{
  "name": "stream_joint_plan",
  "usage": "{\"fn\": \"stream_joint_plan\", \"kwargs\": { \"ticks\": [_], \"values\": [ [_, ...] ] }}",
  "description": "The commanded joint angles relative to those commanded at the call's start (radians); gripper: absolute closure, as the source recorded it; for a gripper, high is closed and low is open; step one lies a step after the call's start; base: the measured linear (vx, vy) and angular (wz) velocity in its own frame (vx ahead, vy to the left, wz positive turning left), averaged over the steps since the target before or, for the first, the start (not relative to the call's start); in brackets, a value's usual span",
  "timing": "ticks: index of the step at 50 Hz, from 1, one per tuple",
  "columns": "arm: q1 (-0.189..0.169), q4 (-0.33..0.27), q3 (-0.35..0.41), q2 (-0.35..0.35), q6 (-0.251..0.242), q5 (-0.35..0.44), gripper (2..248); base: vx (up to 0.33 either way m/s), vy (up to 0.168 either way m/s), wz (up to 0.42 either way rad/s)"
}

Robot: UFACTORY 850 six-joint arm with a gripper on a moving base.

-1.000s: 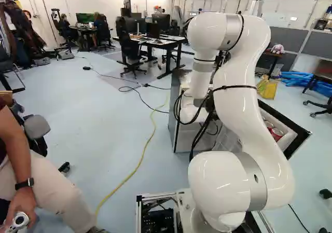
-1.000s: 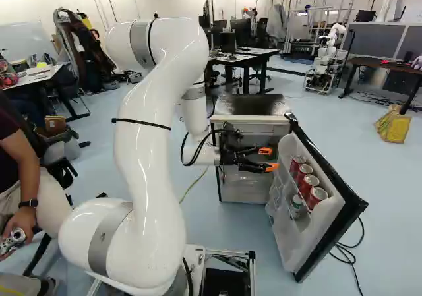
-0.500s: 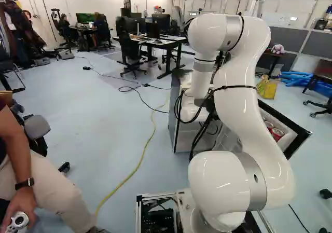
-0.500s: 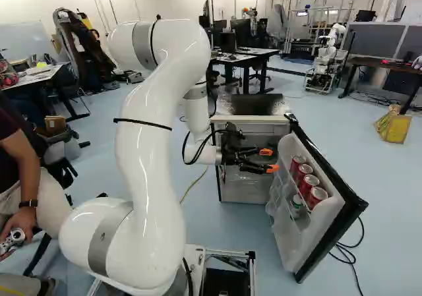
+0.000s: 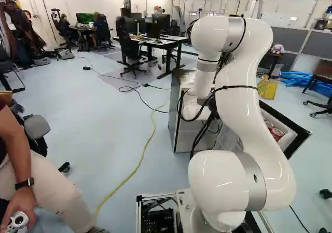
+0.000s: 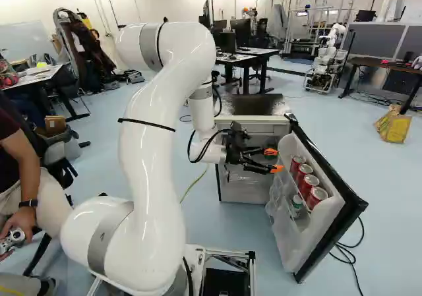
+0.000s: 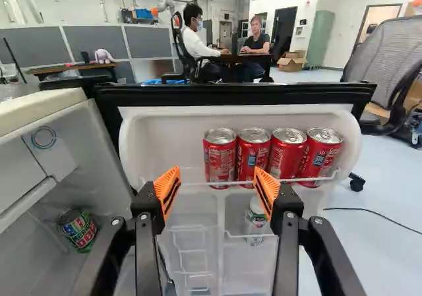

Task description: Grab a drink from the fridge

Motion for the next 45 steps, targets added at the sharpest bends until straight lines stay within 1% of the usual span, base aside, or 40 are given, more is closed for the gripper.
{"fn": "stream_joint_plan", "kwargs": {
  "ticks": [21, 45],
  "values": [
    [-0.048, -0.009, -0.038, -0.017, 0.000, 0.000, 84, 0.000, 0.000, 0.000],
    [-0.111, -0.053, -0.057, -0.025, 0.000, 0.000, 84, 0.000, 0.000, 0.000]
  ]
}}
